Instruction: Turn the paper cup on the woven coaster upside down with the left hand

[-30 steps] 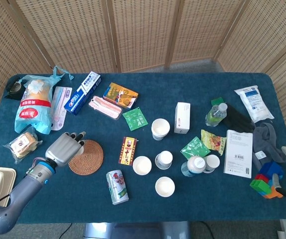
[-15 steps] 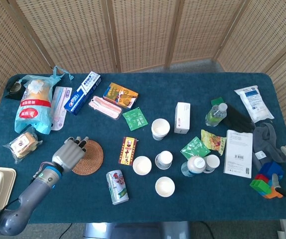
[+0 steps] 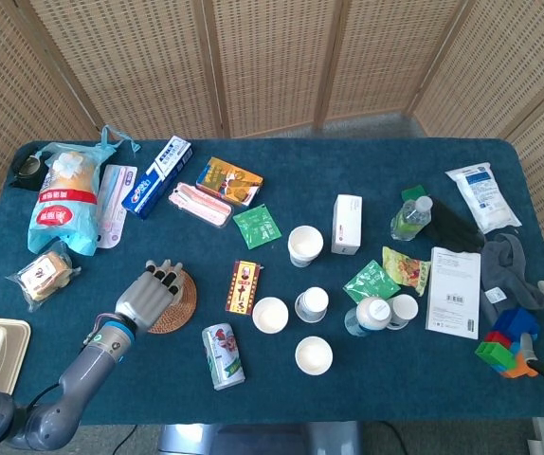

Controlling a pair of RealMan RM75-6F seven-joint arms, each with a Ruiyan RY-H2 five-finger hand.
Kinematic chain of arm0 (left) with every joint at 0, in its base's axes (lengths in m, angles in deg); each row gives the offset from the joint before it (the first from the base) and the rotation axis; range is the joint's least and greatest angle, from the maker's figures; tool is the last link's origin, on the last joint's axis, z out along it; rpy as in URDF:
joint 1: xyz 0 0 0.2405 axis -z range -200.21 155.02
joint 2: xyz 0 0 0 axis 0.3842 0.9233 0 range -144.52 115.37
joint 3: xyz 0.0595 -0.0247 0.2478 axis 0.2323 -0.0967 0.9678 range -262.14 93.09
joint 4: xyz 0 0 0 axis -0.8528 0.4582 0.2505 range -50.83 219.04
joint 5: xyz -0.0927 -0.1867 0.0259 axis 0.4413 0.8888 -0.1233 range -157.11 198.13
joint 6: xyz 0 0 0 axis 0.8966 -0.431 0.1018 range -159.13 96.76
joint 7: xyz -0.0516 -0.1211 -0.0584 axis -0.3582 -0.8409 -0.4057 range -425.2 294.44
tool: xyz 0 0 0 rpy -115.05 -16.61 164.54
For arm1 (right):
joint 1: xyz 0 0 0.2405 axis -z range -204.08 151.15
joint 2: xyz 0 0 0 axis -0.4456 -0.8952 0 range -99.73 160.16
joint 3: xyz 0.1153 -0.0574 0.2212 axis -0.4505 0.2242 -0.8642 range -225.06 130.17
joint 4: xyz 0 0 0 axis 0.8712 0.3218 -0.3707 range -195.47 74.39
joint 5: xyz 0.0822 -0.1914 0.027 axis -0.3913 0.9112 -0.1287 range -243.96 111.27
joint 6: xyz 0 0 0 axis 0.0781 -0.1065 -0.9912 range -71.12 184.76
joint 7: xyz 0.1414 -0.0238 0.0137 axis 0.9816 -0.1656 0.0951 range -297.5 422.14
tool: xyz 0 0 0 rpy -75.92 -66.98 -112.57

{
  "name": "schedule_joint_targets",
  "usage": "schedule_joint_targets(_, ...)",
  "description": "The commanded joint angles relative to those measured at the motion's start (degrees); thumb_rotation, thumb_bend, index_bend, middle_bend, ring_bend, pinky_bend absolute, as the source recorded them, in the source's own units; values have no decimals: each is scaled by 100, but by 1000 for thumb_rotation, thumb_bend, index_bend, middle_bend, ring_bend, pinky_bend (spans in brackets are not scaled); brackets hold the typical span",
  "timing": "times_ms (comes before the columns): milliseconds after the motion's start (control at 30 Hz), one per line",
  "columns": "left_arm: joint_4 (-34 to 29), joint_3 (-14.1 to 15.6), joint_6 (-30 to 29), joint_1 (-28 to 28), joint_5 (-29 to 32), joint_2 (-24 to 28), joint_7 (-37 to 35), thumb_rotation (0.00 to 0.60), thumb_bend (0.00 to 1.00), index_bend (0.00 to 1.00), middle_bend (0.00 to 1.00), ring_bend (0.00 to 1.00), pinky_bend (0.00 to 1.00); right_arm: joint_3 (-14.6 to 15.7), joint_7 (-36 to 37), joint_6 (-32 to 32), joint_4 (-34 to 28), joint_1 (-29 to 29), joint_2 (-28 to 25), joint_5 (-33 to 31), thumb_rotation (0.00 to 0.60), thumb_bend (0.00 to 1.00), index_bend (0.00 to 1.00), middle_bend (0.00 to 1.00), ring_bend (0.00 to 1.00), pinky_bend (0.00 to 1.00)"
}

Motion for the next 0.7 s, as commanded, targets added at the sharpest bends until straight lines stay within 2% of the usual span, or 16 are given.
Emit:
schedule_joint_targets(33, 45, 29, -16, 52, 87, -56, -47, 600, 489, 0, 0, 0, 147, 3, 18, -3, 15, 3, 6, 1, 599, 533, 0, 0, 0, 0)
schedule_joint_targets(233, 49, 53, -65, 100, 67, -66, -223, 600, 488, 0, 0, 0, 130, 12, 32, -17, 23, 7, 0, 4, 599, 530, 0, 0, 0, 0)
schedule_joint_targets(533, 16, 21, -213, -46, -394, 132, -844, 600, 489, 0, 0, 0, 125, 17, 21, -39, 0, 1, -13, 13, 598, 531, 0, 0, 0, 0)
schedule_joint_targets(700, -74, -80, -183, -276, -566, 352, -1607, 600, 488, 0, 0, 0, 122, 15, 1, -32, -16, -4, -10, 28, 599, 531, 0, 0, 0, 0)
